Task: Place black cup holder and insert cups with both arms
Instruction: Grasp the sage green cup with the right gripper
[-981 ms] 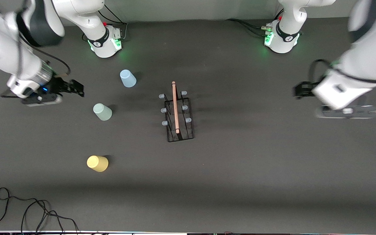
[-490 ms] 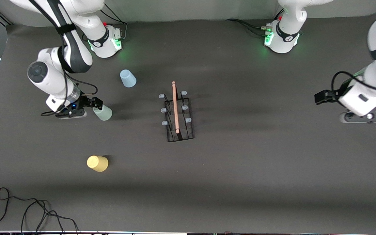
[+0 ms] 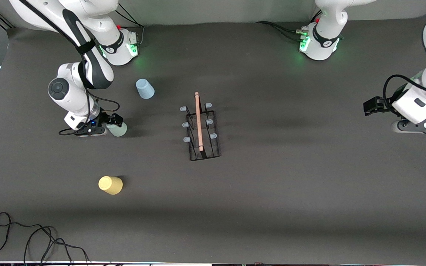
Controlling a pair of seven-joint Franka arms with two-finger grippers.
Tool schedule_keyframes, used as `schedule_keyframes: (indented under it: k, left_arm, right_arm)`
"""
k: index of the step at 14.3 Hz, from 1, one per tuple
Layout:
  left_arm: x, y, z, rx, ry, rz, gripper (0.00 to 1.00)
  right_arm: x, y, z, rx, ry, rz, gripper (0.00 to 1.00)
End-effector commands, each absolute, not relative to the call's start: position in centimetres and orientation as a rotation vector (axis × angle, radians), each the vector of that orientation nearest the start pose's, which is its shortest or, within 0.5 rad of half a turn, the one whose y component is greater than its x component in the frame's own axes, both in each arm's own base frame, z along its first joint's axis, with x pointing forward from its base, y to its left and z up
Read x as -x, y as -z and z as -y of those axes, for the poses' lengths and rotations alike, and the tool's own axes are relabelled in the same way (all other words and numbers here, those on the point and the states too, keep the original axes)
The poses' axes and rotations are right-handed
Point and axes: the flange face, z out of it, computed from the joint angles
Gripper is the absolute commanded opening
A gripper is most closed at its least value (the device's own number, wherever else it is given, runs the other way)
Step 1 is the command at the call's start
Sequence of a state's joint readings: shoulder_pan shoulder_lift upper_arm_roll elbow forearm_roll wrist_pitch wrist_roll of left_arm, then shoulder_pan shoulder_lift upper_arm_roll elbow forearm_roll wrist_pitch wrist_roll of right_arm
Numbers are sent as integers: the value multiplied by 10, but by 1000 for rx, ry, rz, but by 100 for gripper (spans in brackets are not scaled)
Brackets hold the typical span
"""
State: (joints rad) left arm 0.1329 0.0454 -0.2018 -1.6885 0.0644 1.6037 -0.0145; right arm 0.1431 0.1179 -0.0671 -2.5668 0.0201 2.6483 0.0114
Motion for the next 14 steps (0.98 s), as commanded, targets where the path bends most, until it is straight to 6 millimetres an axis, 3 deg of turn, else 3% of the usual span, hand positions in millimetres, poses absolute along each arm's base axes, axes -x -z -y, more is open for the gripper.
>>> schedule_keyframes:
  k: [1, 4, 6, 9, 14]
  left_arm:
    - [-553, -548, 31, 3080, -175, -128, 96]
    - [-555, -550, 34, 3083, -142, -133, 96]
    - [-555, -550, 35, 3083, -142, -135, 96]
    - [-556, -549, 37, 3083, -141, -143, 96]
    - [-556, -549, 37, 3083, -144, -140, 96]
  right_arm:
    - [-443, -213, -35, 3150, -54, 66, 97]
    - [-442, -217, -36, 3150, -64, 49, 37]
    - [-445, -234, -36, 3147, -65, 42, 12]
    - [-457, -295, -36, 3129, 32, 26, 2]
    - [-477, -463, -40, 3129, -65, -12, 0]
